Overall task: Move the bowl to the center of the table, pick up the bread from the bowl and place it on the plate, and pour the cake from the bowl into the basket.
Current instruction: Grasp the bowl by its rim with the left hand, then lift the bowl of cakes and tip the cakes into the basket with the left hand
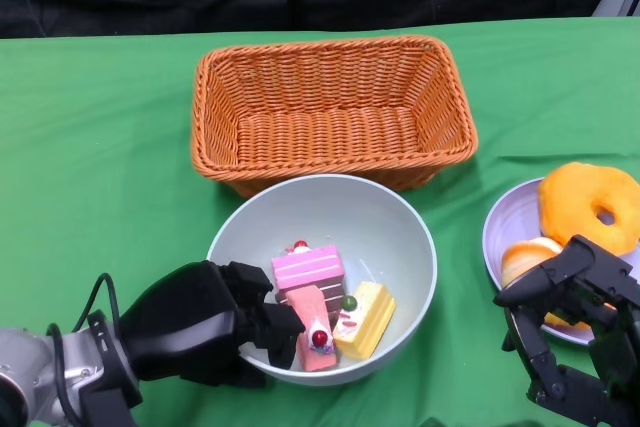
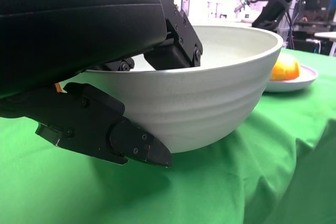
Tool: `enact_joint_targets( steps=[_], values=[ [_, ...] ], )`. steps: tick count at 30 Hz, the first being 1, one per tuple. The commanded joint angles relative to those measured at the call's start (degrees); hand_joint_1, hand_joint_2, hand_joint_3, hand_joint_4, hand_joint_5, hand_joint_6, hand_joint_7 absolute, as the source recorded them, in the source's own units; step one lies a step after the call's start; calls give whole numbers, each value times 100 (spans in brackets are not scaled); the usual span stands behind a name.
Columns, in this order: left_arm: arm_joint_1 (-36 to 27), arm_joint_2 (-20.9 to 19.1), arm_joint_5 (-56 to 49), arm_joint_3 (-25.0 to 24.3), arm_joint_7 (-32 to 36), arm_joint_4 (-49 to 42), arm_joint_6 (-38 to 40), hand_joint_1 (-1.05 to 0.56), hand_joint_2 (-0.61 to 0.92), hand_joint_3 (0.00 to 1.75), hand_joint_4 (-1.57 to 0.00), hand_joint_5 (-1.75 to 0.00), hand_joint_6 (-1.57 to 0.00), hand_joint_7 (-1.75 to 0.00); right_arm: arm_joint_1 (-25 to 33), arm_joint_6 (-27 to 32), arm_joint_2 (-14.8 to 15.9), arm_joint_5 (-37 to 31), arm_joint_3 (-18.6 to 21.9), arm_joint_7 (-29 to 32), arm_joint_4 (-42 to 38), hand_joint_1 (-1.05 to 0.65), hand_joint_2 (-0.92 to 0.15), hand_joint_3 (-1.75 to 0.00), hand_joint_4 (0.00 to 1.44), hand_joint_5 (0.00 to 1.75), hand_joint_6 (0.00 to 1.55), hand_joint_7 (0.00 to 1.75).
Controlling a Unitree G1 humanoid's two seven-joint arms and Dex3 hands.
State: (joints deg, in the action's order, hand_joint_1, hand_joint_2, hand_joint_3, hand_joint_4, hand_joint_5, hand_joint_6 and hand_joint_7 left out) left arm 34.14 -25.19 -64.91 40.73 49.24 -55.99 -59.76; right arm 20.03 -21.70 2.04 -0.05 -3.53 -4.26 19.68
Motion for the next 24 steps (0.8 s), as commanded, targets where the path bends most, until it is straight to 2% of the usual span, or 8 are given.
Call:
enact_joint_targets(
  steps=[1, 5, 6, 8, 13, 17, 21, 24],
  values=[
    [-10, -106, 422, -53, -127, -77, -552, -16, 92, 15, -72, -175, -58, -163, 28, -79, -25, -23, 20, 48, -7, -11, -58, -92, 66, 163, 64, 136],
    [-53, -193, 879, -225, -339, -10, -1068, -13, 92, 37, -74, -175, -68, -146, 18, -78, -29, -12, 23, 44, -21, -10, -59, -91, 66, 164, 64, 135],
    [-65, -245, 980, -288, -393, 60, -1189, -14, 86, 63, -74, -175, -61, -157, 5, -92, -29, -22, 31, 46, -43, -10, -59, -91, 66, 164, 64, 136],
    [-98, -343, 1132, -436, -508, 213, -1360, -13, 75, 85, -74, -175, -63, -155, -19, -106, -36, -42, 41, 54, -79, -10, -59, -91, 66, 164, 64, 135],
    [-213, -569, 1498, -815, -993, 599, -1635, -14, 66, 98, -75, -175, -72, -140, -5, -34, -49, -84, 36, 67, -53, -11, -59, -92, 66, 163, 64, 136],
    [-283, -685, 2001, -1137, -1491, 800, -1935, -12, 58, 111, -75, -175, -74, -138, -27, -19, -45, -90, 43, 65, -81, -12, -59, -92, 66, 162, 65, 136],
    [-129, -780, 2943, -1398, -2168, 794, -2259, -15, 56, 109, -79, -165, -77, -133, -60, 26, -42, -43, 59, 53, -124, -11, -59, -92, 66, 162, 64, 136],
    [5, -776, 4066, -1268, -2926, 658, -2242, -12, 52, 120, -81, -166, -81, -129, -81, 52, -44, -18, 75, 52, -156, -11, -58, -92, 67, 162, 65, 135]
  ],
)
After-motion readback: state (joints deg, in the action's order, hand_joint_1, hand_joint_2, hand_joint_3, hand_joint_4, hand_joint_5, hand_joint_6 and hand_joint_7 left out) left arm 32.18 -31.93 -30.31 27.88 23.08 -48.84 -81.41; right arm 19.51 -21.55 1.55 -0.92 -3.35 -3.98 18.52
